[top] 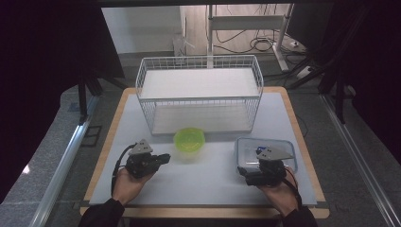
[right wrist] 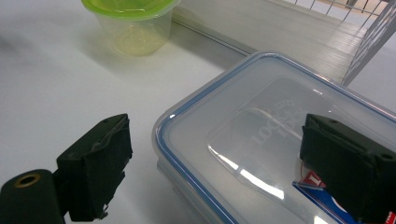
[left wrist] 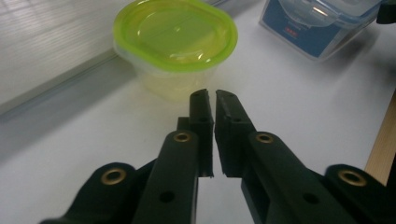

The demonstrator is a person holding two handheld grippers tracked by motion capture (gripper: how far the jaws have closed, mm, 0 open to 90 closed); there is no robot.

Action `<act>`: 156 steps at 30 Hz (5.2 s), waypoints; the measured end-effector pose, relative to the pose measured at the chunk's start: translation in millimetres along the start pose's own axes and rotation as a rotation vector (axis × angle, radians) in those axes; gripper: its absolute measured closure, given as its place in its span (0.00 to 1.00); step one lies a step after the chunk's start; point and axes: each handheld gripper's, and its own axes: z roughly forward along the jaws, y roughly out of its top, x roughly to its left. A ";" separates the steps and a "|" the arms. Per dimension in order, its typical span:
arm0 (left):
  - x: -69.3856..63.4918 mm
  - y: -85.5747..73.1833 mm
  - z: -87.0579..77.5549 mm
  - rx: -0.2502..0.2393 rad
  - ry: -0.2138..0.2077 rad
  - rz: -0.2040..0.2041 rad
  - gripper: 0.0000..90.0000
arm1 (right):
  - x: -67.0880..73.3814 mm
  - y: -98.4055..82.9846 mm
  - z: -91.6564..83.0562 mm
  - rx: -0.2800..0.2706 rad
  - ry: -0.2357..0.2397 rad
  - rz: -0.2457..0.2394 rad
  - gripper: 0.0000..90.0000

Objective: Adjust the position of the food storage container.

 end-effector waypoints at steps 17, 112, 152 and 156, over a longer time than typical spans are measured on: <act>-1.3 68.6 55.0 0.022 -0.041 0.113 1.00 | -1.4 0.4 -1.5 -0.018 -0.016 -0.011 0.10; 38.6 26.3 21.4 0.070 0.083 0.010 0.97 | -18.0 -2.0 -7.6 -0.003 -0.045 0.076 0.29; -9.0 5.5 40.2 0.054 0.002 0.079 0.99 | -95.8 -32.9 -39.3 0.144 -0.227 0.276 1.00; -10.4 4.1 41.9 0.064 0.005 0.082 0.99 | -91.8 -29.0 -33.1 0.140 -0.205 0.266 1.00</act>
